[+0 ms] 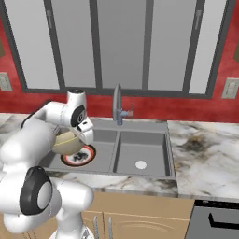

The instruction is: Pick the bowl and tupperware and place them in the sink. Then turn on the water.

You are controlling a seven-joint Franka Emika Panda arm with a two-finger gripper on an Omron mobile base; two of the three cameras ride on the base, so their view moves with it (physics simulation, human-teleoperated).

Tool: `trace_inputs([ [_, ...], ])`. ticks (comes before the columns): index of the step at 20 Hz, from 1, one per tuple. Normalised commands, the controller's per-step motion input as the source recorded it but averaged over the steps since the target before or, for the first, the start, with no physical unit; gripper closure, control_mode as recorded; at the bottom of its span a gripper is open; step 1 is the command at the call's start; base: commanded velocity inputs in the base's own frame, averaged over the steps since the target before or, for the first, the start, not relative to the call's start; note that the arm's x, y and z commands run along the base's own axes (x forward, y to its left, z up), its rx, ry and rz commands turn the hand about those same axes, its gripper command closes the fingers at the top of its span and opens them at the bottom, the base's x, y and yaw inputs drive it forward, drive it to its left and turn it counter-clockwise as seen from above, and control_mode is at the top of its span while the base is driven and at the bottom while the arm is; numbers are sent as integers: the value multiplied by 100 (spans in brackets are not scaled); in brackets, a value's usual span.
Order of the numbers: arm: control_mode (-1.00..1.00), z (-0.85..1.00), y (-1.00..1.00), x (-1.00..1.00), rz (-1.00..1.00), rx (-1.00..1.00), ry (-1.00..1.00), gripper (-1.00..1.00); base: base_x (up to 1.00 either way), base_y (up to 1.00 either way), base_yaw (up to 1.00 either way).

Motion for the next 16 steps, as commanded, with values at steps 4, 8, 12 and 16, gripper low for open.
trace_inputs([
  [4, -100, -17, 0, 27, 0, 0, 2, 100, 0, 0, 0],
  [8, -100, -7, 0, 35, 0, 0, 0, 100, 0, 0, 0],
  [12, -100, -3, 0, 33, 0, 0, 1, 100, 0, 0, 0],
  [16, -100, -11, 0, 14, 0, 0, 0, 100, 0, 0, 0],
])
